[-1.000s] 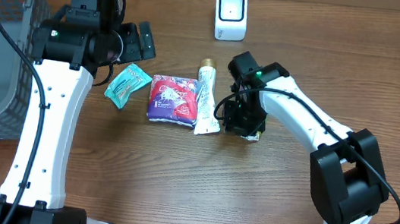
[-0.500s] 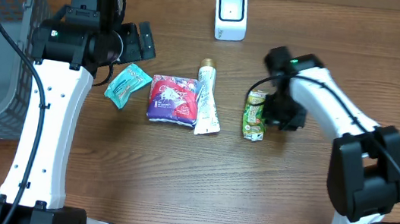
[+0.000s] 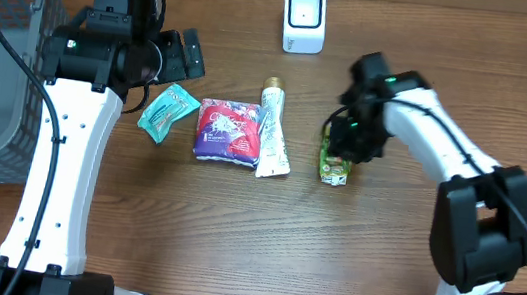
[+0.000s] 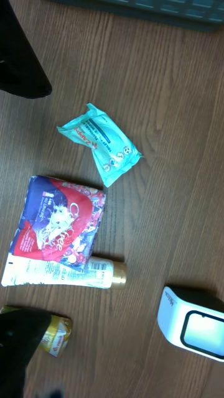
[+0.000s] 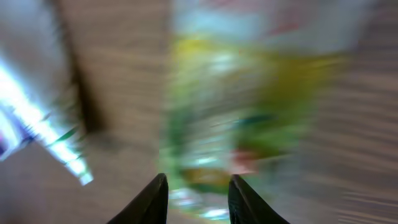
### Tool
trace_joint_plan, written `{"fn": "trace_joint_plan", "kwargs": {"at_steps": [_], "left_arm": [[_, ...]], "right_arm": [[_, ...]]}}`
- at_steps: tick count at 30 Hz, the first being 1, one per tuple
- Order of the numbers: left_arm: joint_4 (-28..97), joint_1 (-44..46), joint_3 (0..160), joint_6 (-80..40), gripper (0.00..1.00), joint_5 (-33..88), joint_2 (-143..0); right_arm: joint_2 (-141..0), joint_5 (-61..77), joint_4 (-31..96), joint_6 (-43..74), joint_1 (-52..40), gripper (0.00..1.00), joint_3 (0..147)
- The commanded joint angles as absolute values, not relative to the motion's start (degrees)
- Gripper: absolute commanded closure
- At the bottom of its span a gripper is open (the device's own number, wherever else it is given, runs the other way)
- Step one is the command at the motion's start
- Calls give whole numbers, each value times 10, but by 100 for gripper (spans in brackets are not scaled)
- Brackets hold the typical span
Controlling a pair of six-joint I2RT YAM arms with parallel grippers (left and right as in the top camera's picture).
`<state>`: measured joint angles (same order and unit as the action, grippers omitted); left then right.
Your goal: Scan the item barcode
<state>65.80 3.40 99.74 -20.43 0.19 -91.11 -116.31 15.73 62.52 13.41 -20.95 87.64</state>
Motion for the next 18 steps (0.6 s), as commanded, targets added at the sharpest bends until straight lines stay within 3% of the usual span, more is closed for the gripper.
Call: {"fn": "trace_joint_plan", "kwargs": {"at_steps": [1,18], "left_arm": [[658,34,1003,-193,0,4,-915],[658,34,1003,-193,0,4,-915]], "right_arm": [[-1159,175,623,128,-243,67,894],[-1160,146,582,165,-313,60,839]]}}
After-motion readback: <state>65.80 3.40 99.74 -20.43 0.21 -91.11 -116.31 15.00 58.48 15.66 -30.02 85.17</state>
